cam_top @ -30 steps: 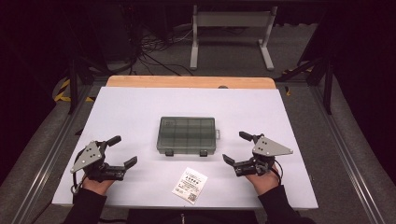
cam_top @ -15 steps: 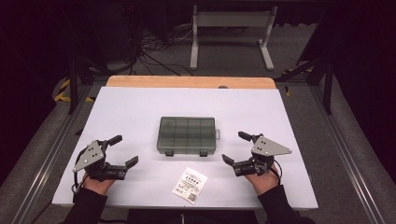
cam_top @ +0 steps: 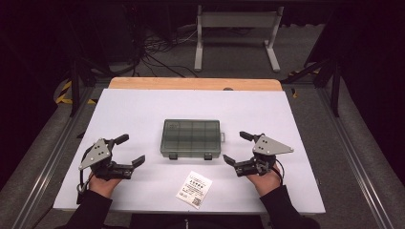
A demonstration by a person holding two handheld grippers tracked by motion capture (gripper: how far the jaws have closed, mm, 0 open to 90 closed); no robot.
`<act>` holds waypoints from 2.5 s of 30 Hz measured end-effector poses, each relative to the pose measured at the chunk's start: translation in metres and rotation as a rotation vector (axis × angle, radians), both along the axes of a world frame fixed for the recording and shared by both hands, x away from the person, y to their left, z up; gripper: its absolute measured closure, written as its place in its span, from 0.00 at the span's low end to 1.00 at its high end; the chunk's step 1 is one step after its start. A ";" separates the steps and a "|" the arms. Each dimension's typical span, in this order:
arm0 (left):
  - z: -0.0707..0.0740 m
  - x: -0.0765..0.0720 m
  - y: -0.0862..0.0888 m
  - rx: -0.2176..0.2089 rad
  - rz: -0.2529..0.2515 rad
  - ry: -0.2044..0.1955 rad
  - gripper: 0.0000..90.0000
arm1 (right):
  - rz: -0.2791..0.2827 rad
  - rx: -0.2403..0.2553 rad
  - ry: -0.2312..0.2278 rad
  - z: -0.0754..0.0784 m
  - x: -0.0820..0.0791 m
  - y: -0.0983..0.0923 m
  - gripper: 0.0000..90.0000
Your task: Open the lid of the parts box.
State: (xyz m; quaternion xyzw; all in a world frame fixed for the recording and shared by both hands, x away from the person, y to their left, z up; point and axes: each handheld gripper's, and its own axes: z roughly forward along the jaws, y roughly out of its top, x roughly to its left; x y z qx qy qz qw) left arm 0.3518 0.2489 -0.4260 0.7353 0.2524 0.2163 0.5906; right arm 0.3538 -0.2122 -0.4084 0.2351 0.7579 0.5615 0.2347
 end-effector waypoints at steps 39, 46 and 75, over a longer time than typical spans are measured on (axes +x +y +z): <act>0.005 0.038 -0.022 0.155 -0.112 0.120 0.18 | 0.072 -0.074 0.102 0.002 0.029 0.017 0.20; -0.005 0.044 -0.027 0.197 -0.128 0.163 0.19 | 0.052 -0.100 0.147 -0.007 0.033 0.016 0.23; -0.033 0.055 -0.041 0.338 -0.161 0.287 0.26 | 0.062 -0.218 0.287 -0.045 0.041 0.018 0.24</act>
